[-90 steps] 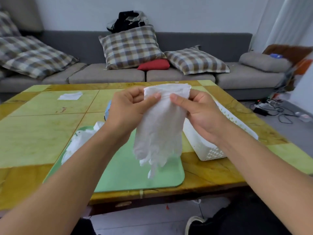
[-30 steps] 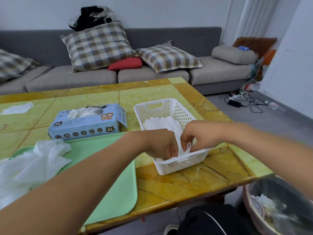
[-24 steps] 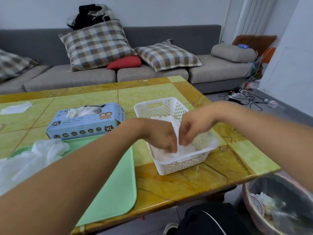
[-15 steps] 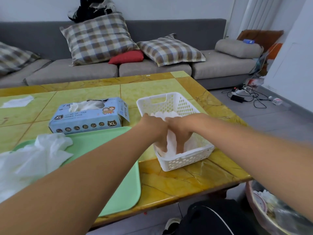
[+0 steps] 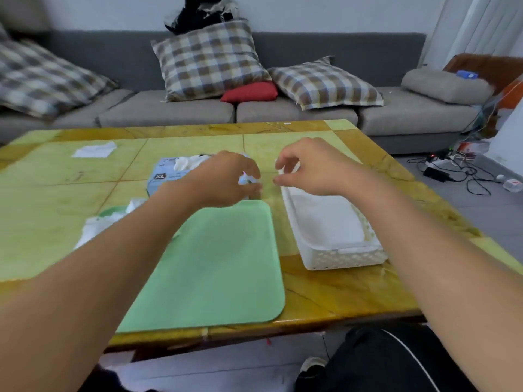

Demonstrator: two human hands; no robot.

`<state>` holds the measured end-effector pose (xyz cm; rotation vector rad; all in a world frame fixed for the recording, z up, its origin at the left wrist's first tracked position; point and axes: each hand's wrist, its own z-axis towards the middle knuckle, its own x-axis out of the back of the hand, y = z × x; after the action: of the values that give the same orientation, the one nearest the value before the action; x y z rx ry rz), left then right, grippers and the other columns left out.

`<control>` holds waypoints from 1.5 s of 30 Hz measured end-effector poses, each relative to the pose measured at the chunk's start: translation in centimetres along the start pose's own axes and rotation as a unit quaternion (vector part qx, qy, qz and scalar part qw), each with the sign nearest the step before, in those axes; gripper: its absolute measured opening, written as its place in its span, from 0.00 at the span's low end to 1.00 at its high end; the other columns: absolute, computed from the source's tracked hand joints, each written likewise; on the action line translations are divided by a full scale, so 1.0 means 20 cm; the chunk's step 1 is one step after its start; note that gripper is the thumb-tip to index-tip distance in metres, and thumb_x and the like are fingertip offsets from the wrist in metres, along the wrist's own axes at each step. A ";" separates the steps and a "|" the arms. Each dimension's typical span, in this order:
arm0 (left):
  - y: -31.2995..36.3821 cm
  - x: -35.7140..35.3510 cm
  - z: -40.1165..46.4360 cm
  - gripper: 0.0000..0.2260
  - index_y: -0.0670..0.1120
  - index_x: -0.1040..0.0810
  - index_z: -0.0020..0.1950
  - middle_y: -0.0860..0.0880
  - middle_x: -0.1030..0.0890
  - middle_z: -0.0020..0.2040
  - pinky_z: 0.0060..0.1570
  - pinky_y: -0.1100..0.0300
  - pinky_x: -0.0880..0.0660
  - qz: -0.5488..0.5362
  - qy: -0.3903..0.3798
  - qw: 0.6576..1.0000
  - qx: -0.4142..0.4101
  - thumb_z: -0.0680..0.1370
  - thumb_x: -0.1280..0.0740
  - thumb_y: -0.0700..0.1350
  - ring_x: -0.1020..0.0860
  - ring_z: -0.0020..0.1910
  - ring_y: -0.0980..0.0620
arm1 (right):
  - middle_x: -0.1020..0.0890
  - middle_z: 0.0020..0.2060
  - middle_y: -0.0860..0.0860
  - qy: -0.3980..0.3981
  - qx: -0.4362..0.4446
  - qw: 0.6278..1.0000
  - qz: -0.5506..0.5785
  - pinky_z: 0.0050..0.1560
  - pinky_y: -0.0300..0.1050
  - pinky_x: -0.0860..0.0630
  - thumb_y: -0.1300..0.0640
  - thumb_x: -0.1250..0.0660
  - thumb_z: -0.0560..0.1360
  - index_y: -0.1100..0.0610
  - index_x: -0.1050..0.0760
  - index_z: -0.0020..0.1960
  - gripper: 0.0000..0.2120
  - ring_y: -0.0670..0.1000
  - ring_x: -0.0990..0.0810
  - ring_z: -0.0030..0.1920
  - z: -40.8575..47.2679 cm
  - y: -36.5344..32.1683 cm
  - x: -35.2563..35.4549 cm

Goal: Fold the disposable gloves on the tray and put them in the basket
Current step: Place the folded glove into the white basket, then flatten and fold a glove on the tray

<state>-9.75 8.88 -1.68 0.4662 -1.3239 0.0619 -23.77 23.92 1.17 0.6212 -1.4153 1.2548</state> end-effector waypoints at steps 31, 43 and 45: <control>-0.77 0.09 -0.81 0.43 0.60 0.45 0.80 0.53 0.33 0.76 0.61 0.60 0.35 -0.162 -0.108 0.954 0.229 0.71 0.25 0.62 0.30 0.67 0.53 | 0.14 0.42 0.52 -0.148 -0.070 0.837 0.521 0.43 0.39 0.19 0.70 0.26 0.72 0.64 0.18 0.44 0.03 0.50 0.15 0.39 0.21 -0.68 -0.94; -0.85 0.03 -0.78 0.24 0.52 0.23 0.65 0.54 0.19 0.56 0.49 0.60 0.30 -0.109 -0.006 0.978 0.178 0.71 0.21 0.46 0.23 0.54 0.52 | 0.13 0.46 0.58 -0.103 -0.074 0.810 0.573 0.48 0.52 0.15 0.66 0.30 0.77 0.63 0.16 0.51 0.04 0.55 0.14 0.45 0.21 -0.68 -0.84; -0.86 0.02 -0.78 0.19 0.52 0.23 0.64 0.54 0.19 0.56 0.50 0.58 0.30 -0.115 0.013 0.978 0.172 0.74 0.24 0.44 0.22 0.54 0.51 | 0.14 0.44 0.57 -0.084 -0.086 0.791 0.600 0.47 0.51 0.15 0.67 0.28 0.76 0.63 0.18 0.45 0.02 0.55 0.14 0.43 0.20 -0.69 -0.82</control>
<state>9.84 -1.24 -8.96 0.9069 -1.2296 0.1060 -8.61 11.74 -8.73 -0.4558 -2.1458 2.0009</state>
